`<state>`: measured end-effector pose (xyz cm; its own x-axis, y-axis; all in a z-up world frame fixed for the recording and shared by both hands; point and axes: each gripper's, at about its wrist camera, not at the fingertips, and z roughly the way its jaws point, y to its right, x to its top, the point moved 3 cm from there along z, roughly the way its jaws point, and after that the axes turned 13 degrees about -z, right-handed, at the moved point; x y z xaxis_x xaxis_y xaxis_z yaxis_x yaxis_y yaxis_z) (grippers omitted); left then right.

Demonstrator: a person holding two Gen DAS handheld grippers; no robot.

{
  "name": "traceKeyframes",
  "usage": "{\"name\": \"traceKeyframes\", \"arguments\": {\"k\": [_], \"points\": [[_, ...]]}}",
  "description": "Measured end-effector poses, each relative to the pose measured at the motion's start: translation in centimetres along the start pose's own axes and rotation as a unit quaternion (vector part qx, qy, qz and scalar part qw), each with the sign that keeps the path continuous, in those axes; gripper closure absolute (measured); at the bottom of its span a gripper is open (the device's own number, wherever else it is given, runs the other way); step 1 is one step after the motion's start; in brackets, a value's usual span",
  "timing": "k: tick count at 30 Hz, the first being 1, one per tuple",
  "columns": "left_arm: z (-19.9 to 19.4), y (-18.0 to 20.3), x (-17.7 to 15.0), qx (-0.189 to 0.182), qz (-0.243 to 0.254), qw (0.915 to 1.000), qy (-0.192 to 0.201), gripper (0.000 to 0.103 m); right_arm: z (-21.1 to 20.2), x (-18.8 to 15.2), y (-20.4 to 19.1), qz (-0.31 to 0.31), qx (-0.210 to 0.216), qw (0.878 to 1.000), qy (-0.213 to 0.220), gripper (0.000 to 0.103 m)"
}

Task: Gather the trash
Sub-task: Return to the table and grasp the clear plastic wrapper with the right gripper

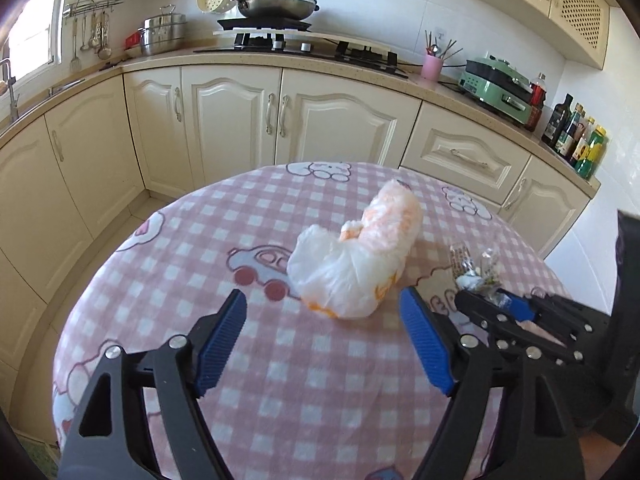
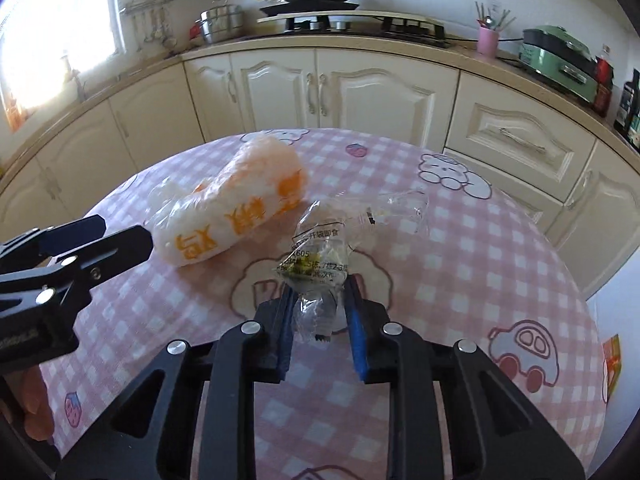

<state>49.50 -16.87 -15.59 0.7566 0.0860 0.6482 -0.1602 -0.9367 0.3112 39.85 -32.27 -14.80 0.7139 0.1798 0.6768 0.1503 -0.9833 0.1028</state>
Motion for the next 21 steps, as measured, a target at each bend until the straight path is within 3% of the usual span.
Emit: {"name": "traceKeyframes", "arguments": {"k": [6, 11, 12, 13, 16, 19, 21], "points": [[3.2, 1.0, 1.0, 0.022, 0.028, 0.9993, -0.012, 0.024, -0.2, 0.1, 0.3, 0.014, 0.008, 1.0, 0.006, 0.081], [4.3, 1.6, 1.1, -0.004, 0.025, 0.9995, -0.019, 0.024, 0.1, 0.5, 0.3, 0.017, 0.018, 1.0, 0.008, 0.081], [4.4, 1.7, 1.0, -0.008, 0.027, 0.9994, -0.021, 0.029, 0.0, 0.5, 0.2, 0.017, 0.02, 1.0, 0.01, 0.081], [4.5, 1.9, 1.0, -0.014, 0.034, 0.999, -0.026, 0.048, -0.1, 0.5, 0.1, 0.017, 0.02, 1.0, 0.011, 0.081], [4.8, 1.9, 0.6, -0.022, 0.029, 0.9984, -0.042, 0.075, -0.1, 0.5, -0.1, 0.016, 0.023, 1.0, 0.012, 0.081], [4.9, 1.8, 0.5, -0.028, 0.029, 0.9981, -0.047, 0.09, -0.1, 0.5, -0.1, 0.016, 0.025, 0.999, 0.013, 0.081], [4.7, 1.7, 0.4, -0.028, 0.029, 0.9982, -0.045, 0.094, -0.1, 0.5, -0.1, 0.017, 0.023, 0.999, 0.014, 0.081]]}}
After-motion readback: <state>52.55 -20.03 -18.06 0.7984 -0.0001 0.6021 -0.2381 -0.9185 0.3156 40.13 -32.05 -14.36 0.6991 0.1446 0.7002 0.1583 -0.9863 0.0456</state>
